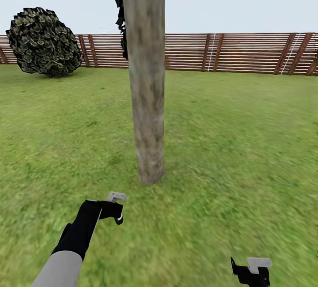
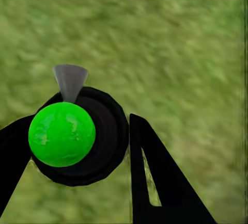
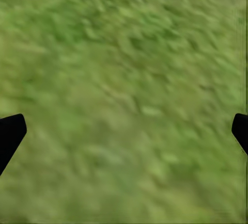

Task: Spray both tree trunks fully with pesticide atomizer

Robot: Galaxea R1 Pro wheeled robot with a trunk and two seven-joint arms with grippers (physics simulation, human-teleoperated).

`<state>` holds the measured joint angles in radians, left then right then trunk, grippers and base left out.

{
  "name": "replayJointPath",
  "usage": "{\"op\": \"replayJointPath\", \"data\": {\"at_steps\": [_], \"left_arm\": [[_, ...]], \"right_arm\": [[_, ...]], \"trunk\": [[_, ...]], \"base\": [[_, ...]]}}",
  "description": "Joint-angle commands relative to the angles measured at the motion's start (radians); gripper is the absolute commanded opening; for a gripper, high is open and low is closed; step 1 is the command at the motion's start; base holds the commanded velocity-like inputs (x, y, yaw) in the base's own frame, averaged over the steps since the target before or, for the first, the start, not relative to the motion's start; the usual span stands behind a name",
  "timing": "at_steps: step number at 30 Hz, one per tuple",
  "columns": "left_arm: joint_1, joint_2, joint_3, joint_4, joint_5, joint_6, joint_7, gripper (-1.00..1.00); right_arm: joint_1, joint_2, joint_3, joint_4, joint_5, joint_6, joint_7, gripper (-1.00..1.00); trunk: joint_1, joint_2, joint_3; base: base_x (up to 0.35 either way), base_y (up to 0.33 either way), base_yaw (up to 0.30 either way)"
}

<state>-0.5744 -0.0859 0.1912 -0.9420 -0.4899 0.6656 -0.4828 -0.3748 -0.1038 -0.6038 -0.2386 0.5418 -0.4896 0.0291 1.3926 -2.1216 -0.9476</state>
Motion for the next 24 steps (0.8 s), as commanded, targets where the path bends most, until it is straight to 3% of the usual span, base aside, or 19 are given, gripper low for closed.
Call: {"op": "replayJointPath", "data": {"at_steps": [1, 7, 17, 24], "left_arm": [[0.001, -0.003, 0.004, 0.001, -0.01, 0.002, -0.01, -1.0], [0.006, -0.004, 0.002, -0.022, 0.017, 0.0, -0.01, -1.0], [0.007, 0.003, 0.015, -0.035, 0.021, 0.002, -0.011, -1.0], [0.007, 0.003, 0.012, -0.035, 0.021, 0.002, -0.011, -1.0]], "right_arm": [[-0.001, 0.001, -0.008, 0.002, 0.007, -0.004, 0.003, 1.0], [-0.001, 0.009, -0.008, 0.006, 0.007, -0.004, 0.003, 1.0], [-0.001, 0.009, -0.008, 0.055, 0.007, -0.004, 0.003, 1.0], [-0.001, 0.009, -0.008, 0.055, 0.007, -0.004, 0.003, 1.0]], "trunk": [[0.0, 0.0, 0.0], [0.0, 0.0, 0.004], [0.0, 0.0, 0.004], [0.0, 0.0, 0.004]], "base": [[0.281, -0.204, -0.166], [0.293, -0.181, -0.111], [0.308, -0.08, -0.005], [0.03, -0.246, 0.0]]}}
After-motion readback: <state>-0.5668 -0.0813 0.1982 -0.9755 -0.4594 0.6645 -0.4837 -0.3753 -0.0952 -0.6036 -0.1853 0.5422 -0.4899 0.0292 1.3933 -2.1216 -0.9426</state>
